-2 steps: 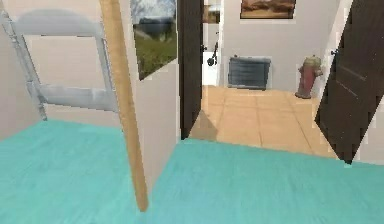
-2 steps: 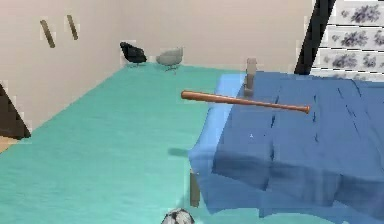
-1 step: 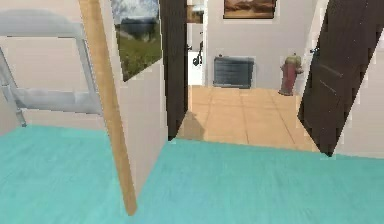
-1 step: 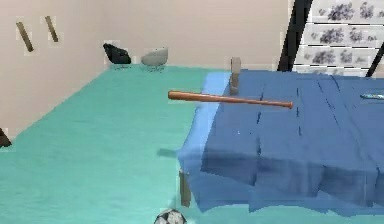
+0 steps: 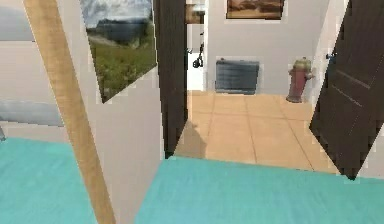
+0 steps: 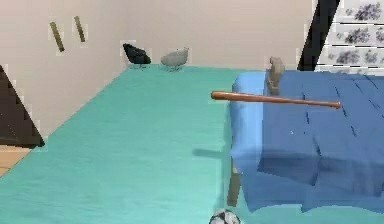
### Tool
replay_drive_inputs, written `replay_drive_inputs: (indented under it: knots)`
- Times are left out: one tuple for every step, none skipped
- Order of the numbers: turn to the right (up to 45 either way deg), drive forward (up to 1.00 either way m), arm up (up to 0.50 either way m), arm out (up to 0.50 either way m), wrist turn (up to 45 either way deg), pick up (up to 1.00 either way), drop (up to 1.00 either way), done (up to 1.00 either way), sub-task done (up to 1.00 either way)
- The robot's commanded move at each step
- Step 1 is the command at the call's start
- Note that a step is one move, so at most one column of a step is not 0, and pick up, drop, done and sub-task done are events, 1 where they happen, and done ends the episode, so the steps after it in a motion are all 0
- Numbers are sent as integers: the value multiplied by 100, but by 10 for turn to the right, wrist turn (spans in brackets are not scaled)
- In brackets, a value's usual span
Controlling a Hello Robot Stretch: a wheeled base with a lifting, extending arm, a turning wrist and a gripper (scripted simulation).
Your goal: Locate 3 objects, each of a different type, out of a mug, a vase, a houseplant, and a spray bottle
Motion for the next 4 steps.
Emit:
replay_drive_inputs:
  knots:
    - [-420, 0, 0, 0, 0, 0, 0, 0, 0]
    - [0, 55, 0, 0, 0, 0, 0, 0, 0]
    - [-360, 0, 0, 0, 0, 0, 0, 0, 0]
    - [0, 100, 0, 0, 0, 0, 0, 0, 0]
